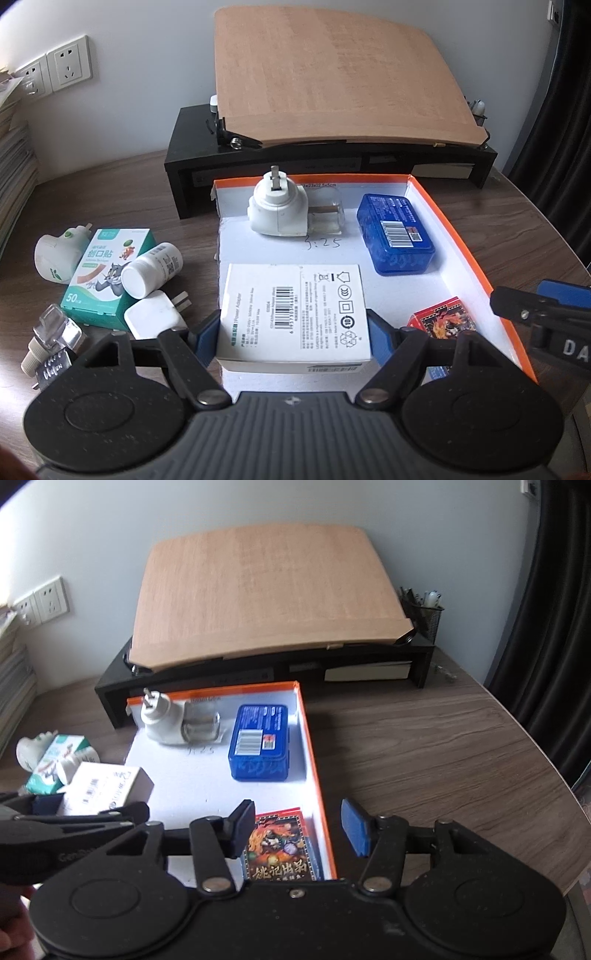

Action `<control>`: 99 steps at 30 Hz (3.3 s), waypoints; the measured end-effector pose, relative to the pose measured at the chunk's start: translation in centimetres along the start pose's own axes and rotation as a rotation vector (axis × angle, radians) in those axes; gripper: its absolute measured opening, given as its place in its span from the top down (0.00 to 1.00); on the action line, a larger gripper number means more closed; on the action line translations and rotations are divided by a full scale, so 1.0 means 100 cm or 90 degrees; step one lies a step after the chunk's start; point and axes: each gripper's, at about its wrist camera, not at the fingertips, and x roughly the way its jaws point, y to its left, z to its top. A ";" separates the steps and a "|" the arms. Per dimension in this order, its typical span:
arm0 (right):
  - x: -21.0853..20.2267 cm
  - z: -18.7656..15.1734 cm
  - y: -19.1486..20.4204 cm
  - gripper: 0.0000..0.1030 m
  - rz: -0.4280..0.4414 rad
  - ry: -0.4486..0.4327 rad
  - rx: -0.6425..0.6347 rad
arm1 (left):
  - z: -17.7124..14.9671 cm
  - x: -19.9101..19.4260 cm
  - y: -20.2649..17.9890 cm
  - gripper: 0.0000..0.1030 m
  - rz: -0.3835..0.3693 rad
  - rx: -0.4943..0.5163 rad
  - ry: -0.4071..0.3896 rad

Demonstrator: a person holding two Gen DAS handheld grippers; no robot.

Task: Organize rigid objects
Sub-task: 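Lower both boxes into the tray and open both grippers, then grasp the glass air-freshener bottle with the left gripper while the right gripper grasps the white charger cube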

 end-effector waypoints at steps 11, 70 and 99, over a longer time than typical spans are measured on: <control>-0.023 -0.005 -0.003 0.31 -0.001 -0.035 0.021 | -0.007 -0.013 -0.003 0.08 -0.039 -0.020 0.009; 0.031 -0.016 0.169 0.24 0.143 0.065 -0.105 | -0.024 0.003 0.213 0.10 0.114 -0.110 0.040; 0.103 -0.010 0.237 0.46 0.193 0.110 -0.151 | -0.034 -0.021 0.256 0.52 0.081 -0.165 0.003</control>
